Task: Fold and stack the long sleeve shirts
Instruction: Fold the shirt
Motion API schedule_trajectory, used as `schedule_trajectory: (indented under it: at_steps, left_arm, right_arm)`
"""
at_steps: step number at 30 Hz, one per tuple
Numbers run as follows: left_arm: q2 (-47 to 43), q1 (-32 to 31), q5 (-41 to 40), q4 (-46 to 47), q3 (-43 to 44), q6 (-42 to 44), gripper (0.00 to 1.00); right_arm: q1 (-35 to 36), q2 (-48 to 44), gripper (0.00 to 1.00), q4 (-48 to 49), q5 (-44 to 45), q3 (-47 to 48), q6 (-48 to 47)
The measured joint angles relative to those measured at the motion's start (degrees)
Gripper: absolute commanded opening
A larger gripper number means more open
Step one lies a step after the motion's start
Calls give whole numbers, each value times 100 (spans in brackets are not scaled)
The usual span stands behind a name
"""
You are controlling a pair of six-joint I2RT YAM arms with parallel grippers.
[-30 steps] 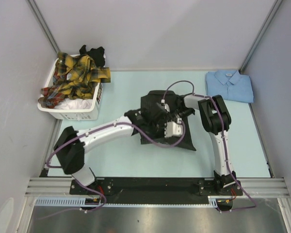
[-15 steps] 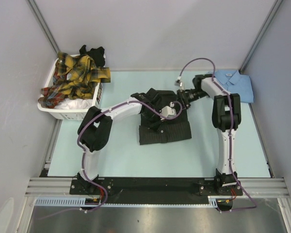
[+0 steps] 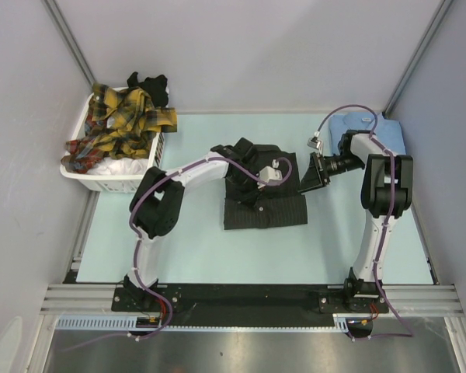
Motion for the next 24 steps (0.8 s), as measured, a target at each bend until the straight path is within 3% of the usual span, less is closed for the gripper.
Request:
schedule_trajectory:
  at_steps: [5,8,9,12,17,24]
  left_arm:
    - [48,9,7,7,0,39,22]
    - [74,26,4,2,33,46,26]
    - [87,26,4,4,50,48,30]
    - [109,52,9,9,74,44,42]
    - [0,354,372,66,-17,-275,56]
    - [-1082,1478,916,568,-1259,-1462,61]
  right_arm:
    - [184,-57,74,13,109,-192,-63]
    - [258,-59,46,7,232,-396,-256]
    - [264,-87,21,17,271,-527,-297]
    - [249,-205,0,68,376,-826,-358]
    - [249,-463,0,365,496,-1029,-212]
    - [208,-518,0,780,546,-1097,87]
